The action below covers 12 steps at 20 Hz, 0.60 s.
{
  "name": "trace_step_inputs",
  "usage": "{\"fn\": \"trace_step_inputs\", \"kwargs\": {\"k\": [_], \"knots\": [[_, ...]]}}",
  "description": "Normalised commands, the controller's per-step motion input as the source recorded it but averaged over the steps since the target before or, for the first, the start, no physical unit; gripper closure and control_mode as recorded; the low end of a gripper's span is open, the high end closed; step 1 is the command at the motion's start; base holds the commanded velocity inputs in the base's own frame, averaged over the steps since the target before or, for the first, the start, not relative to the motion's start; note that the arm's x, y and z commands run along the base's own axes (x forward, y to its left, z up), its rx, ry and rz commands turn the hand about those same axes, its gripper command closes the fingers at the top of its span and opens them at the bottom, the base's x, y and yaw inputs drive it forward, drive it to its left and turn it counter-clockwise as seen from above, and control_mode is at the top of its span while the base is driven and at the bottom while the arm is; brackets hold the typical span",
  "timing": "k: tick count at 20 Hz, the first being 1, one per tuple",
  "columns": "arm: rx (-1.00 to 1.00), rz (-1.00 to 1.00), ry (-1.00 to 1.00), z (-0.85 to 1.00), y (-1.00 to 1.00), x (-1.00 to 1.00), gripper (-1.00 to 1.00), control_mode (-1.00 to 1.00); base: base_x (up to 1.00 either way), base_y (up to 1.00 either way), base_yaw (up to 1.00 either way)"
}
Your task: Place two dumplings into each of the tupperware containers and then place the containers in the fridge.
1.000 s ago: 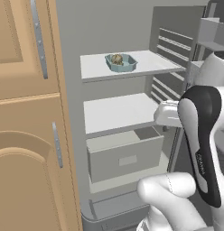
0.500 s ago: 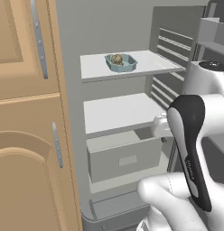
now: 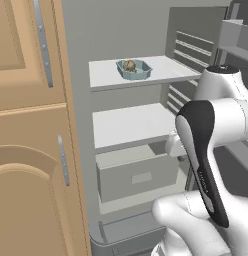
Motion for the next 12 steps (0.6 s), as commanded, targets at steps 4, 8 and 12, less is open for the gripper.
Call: {"fn": "trace_step_inputs", "kwargs": {"k": [4, 8, 12], "knots": [[0.03, -0.02, -0.05, -0.1, -0.09, -0.31, -1.0, -1.0, 0.0, 0.0, 0.0], [0.09, -0.03, -0.01, 0.0, -0.22, -0.03, -1.0, -1.0, 0.0, 0.0, 0.0], [0.03, 0.0, 0.0, 0.0, -0.2, 0.01, -1.0, -1.0, 0.0, 0.0, 0.0]]}}
